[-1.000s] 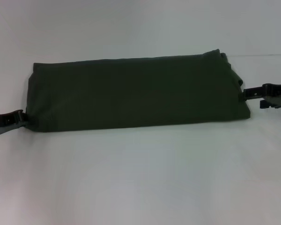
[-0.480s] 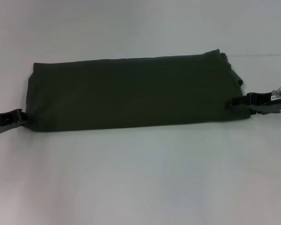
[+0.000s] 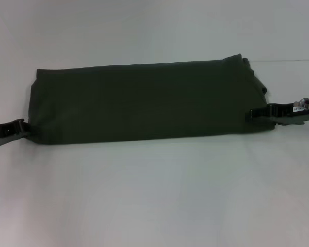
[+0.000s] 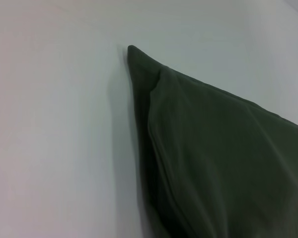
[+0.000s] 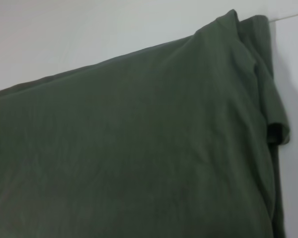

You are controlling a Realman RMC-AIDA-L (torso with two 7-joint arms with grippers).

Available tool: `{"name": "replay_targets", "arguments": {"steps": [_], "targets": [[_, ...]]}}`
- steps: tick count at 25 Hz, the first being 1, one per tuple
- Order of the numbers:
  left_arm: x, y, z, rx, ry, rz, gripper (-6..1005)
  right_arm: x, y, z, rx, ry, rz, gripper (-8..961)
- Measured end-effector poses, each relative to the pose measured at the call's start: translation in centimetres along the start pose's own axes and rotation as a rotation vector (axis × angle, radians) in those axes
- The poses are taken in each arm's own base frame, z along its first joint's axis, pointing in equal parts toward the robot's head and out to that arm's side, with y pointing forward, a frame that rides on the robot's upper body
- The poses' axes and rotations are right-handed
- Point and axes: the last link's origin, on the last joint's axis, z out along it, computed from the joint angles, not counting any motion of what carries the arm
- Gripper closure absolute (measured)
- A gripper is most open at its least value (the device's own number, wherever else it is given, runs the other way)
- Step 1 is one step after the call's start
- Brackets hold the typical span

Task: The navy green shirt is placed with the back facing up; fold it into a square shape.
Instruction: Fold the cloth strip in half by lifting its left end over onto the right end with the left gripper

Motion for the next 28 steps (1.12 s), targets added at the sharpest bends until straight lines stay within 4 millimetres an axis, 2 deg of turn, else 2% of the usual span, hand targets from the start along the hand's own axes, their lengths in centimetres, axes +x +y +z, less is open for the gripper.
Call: {"name": "replay_targets", "arguments": {"steps": [2, 5, 21, 28], "targets": [[0.0, 0.01, 0.01, -0.001, 0.0, -0.001, 984, 0.06, 0.03, 0.06, 0.001, 0.001, -0.001, 105], [0.02, 0.02, 0.01, -0.001, 0.001, -0.001, 984, 0.15, 0.02, 0.1, 0.001, 0.003, 0.002, 298], [0.16, 0.1, 0.01, -0.003, 0.005, 0.0, 980, -0.07, -0.19, -0.27, 0.001, 0.006, -0.01, 531], [0.3, 0.21, 0.07, -0.003, 0.007, 0.002, 978, 0.01, -0.38, -0.36, 0.003, 0.004, -0.008, 749]]}}
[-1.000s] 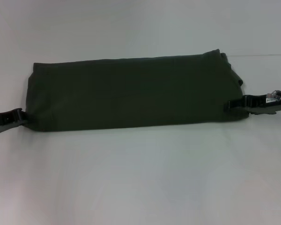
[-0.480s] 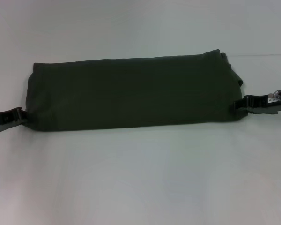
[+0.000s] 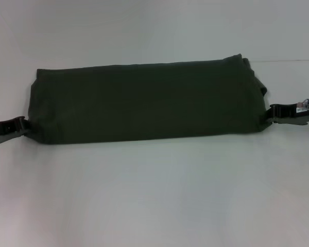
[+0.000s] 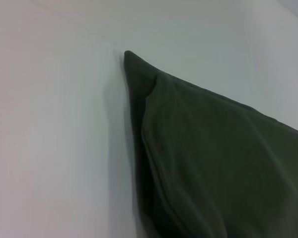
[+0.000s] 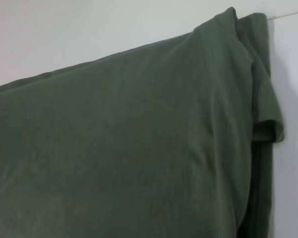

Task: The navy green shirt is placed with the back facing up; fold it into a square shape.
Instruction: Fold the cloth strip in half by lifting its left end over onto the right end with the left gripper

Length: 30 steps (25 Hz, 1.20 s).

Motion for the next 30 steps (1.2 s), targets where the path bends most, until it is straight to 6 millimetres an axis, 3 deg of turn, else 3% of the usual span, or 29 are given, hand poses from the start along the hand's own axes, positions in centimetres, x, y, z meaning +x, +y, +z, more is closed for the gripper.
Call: {"name": "replay_targets", "arguments": {"steps": [4, 10, 17, 30], "targets": [[0.1, 0.1, -0.1, -0.009, -0.004, -0.008, 977, 0.0, -0.1, -0.1, 0.002, -0.002, -0.002, 913], [0.2, 0.1, -0.8, -0.037, -0.032, -0.035, 976, 0.1, -0.1, -0.6, -0.02, 0.007, -0.013, 911], [-0.3, 0.0, -2.5, -0.099, -0.096, -0.071, 974, 0.8, -0.8, -2.4, -0.067, 0.016, -0.012, 908], [-1.7, 0.0, -5.8, -0.157, -0.274, -0.1, 971, 5.2, -2.0, -5.9, -0.227, 0.072, 0.07, 903]]}}
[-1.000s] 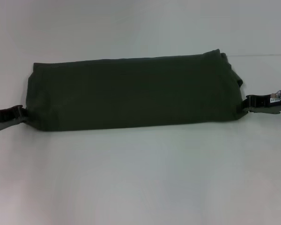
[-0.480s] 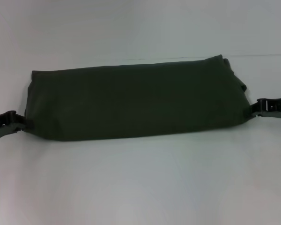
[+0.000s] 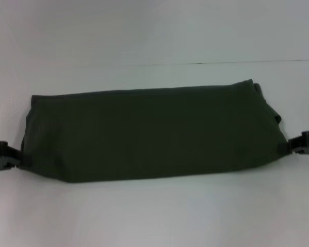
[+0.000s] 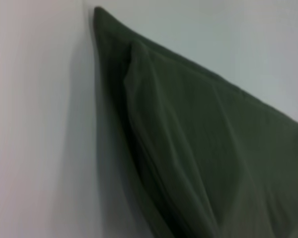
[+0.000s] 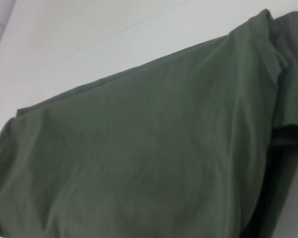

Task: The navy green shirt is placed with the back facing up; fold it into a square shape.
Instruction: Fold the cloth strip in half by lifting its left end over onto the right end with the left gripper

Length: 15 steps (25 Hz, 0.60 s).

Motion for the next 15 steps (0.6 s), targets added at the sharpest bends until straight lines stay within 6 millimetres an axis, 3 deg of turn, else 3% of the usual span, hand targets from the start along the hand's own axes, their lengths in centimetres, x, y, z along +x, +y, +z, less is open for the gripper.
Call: {"name": "replay_targets", "arguments": {"steps": [6, 15], "targets": [[-0.31, 0.5, -0.45, -0.018, -0.049, 0.007, 969, 1.14, -0.15, -0.5, -0.038, 0.008, 0.032, 901], [0.14, 0.58, -0.6, 0.005, -0.056, -0.023, 967, 0.68, 0.02, -0.54, -0.042, 0.012, 0.042, 897]]}}
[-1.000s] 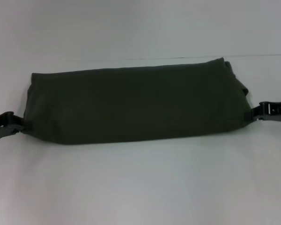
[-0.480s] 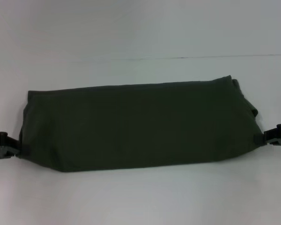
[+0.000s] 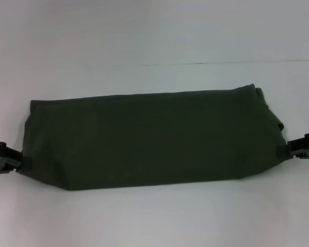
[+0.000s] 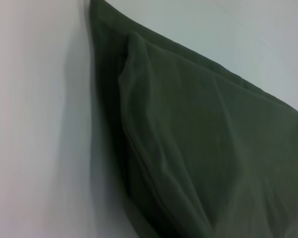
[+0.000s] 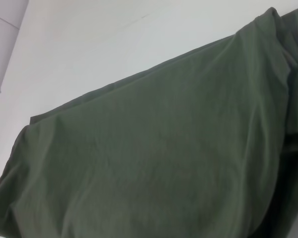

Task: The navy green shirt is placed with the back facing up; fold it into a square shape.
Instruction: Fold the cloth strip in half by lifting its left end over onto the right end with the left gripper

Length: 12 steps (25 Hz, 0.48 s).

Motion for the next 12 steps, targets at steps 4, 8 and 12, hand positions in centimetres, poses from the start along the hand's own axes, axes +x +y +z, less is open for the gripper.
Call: {"name": "replay_targets", "arguments": {"steps": [4, 8, 12], "targets": [[0.17, 0.0, -0.17, -0.001, 0.009, -0.011, 847, -0.21, 0.13, 0.0, 0.0, 0.003, 0.003, 852], [0.31, 0.05, -0.3, -0.001, 0.011, -0.012, 705, -0.3, 0.15, -0.03, 0.004, 0.007, 0.0, 677], [0.46, -0.1, -0.65, 0.001, 0.022, -0.04, 551, -0.54, -0.25, -0.63, 0.018, -0.007, 0.008, 483]]}}
